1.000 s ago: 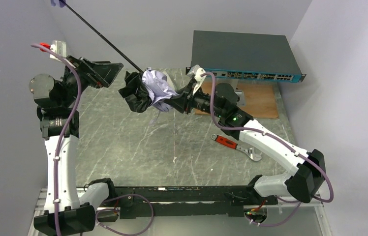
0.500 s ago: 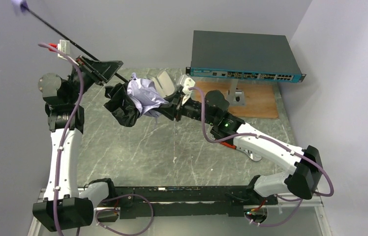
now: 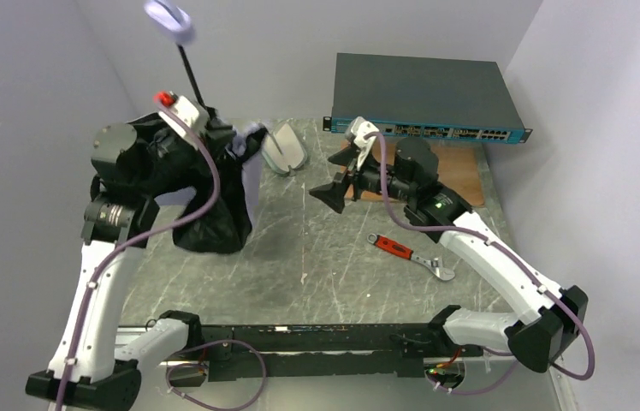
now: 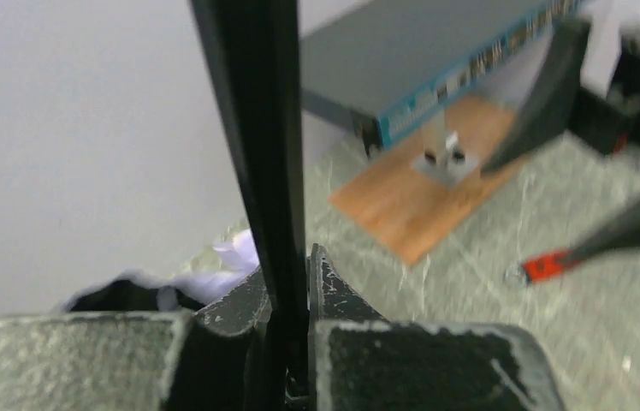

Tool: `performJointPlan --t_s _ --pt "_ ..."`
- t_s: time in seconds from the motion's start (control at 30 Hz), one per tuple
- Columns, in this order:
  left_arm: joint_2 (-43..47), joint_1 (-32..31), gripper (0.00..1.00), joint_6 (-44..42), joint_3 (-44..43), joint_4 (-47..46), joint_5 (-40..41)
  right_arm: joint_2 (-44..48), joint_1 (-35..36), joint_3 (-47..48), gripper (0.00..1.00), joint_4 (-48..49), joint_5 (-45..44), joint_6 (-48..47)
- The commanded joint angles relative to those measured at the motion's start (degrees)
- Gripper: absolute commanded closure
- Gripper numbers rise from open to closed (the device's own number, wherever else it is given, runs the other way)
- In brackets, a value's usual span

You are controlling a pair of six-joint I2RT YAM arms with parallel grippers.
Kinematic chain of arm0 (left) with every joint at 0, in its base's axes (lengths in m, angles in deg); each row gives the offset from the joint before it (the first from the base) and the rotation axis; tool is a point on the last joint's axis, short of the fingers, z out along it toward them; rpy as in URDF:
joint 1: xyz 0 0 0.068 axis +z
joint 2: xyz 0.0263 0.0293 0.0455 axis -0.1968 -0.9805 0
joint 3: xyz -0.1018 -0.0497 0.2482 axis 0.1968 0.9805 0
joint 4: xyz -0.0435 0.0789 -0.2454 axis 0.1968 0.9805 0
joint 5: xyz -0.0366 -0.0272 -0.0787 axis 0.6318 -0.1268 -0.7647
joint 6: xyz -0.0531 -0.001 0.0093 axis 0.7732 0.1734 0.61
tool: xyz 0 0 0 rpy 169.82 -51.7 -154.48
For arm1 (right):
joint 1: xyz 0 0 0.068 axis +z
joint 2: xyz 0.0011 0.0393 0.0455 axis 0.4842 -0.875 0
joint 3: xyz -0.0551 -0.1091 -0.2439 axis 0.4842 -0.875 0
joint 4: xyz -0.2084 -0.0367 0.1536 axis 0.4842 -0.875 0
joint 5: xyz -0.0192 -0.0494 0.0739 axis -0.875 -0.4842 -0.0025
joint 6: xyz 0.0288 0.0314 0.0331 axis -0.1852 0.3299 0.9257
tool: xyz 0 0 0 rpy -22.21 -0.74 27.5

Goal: Open the umbrella

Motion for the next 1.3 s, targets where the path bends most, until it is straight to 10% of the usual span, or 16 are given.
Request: performJointPlan --t_s 0.0,0.2,0.3,0.43,0.63,0.7,0.83,0.87,0.97,1.03,1.27 --pt "3.85 -1.78 1.00 -19.47 3.45 10.15 8.45 2.57 -3.05 3.11 0.06 -10.23 6.26 -1.15" --pt "-5.47 17.74 1.00 -13.82 -4.41 10.25 6.58 4.40 -4.49 2.88 0.05 -13.03 4.52 -1.80" --pt "-5.98 8.80 1.00 -23.10 -6.12 18.61 4.61 5.26 -4.78 2.43 0.05 -12.92 3.62 -2.10" --pt "2.05 -24.50 1.00 -33.64 3.30 24.80 13.00 4.79 -5.77 3.74 0.05 -14.10 3.29 -2.44" --pt "-7.95 12.71 1.00 -24.18 -9.48 23.82 -2.69 7.41 -7.65 2.63 0.05 -14.79 3.92 -2.96" --pt "-9.54 8.54 1.00 -23.54 -12.26 29.23 -7.11 7.50 -7.75 1.91 0.04 -13.42 4.59 -2.09" --pt "-0.38 -20.44 1.00 -24.80 -2.56 27.80 2.11 5.96 -7.65 3.17 0.04 -12.20 5.90 -1.88" --pt "1.41 -16.42 1.00 -22.84 1.21 20.75 7.12 5.87 -7.73 3.60 0.05 -12.15 5.97 -2.32" --pt "-7.78 8.35 1.00 -12.30 -7.20 23.38 -11.37 6.21 -7.68 3.99 0.05 -10.68 5.85 -1.93" --pt "-13.31 0.91 1.00 -19.69 -16.13 37.11 -12.69 6.23 -7.69 3.91 0.05 -8.66 7.18 -0.78" --pt "-3.09 -11.31 1.00 -11.95 -0.83 16.93 -12.96 4.38 -7.30 4.70 0.09 6.93 7.05 8.24"
